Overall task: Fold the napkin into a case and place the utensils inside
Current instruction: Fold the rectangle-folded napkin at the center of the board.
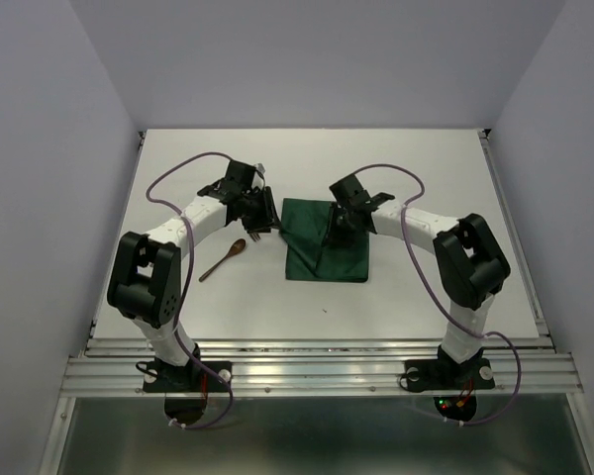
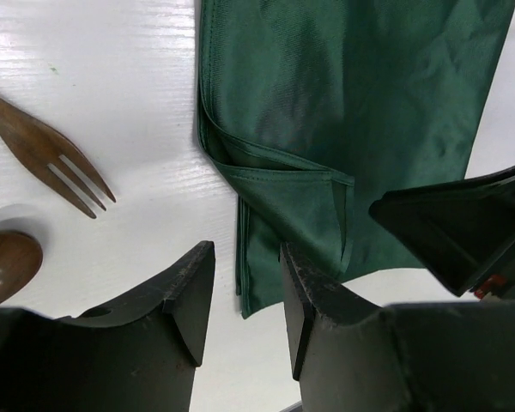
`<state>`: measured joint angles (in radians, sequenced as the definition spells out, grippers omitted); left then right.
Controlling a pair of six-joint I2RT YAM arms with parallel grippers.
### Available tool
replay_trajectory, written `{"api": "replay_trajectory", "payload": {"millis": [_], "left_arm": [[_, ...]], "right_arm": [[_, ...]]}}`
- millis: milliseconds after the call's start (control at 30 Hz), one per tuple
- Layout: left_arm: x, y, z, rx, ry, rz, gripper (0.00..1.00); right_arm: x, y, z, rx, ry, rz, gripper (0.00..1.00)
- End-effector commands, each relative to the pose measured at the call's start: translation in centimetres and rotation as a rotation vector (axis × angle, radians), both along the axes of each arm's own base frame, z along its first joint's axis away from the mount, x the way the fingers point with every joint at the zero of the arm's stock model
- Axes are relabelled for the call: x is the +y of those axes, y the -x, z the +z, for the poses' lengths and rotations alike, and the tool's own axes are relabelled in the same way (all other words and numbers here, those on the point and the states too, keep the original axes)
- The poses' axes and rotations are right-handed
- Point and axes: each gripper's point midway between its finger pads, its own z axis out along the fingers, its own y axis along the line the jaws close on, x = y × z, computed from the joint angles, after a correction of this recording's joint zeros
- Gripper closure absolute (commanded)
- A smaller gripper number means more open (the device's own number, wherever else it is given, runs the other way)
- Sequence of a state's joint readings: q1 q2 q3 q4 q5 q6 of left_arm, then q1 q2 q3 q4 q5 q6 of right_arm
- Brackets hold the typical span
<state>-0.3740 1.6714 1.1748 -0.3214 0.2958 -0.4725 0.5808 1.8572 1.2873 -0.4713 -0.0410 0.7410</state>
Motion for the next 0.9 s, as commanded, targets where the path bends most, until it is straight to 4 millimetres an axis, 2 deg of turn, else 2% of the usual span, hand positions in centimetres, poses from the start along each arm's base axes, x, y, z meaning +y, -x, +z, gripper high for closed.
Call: {"api": "replay_trajectory", "payload": {"millis": [0,133,367,667,800,867], "left_arm": [[-1.0,-1.4,1.4,-0.040,0.031,-0.010,0.53],[-0.5,-1.3,1.2,-0.041,0.006,-0.002,0.53],[-0.4,-1.1,1.2,-0.039,0.011,0.009,0.53],[0.0,-1.5,2.6,-0.071,-0.003,0.034,0.53],[1.9,-2.8,4.9,-0.141,-0.007,0.159,0.53],[2.6,-3.1,5.4,-0.157,0.001,0.197,0.53]], "right_arm": [[2.6,-0.2,0.3,-0.020,-0.064,0.062,0.67],[3.5,0.3,-0.2,-0.006,-0.090,0.094,0.66],[5.7,1.1,-0.1,0.005,-0.180,0.176,0.47],[9.9,2.5,1.9,-0.032,-0.277,0.338,0.47],[11.6,3.8,2.3,-0.036,-0.304,0.440,0.47],[12.8,5.3,2.3,-0.027,-0.321,0.520,0.48]]}}
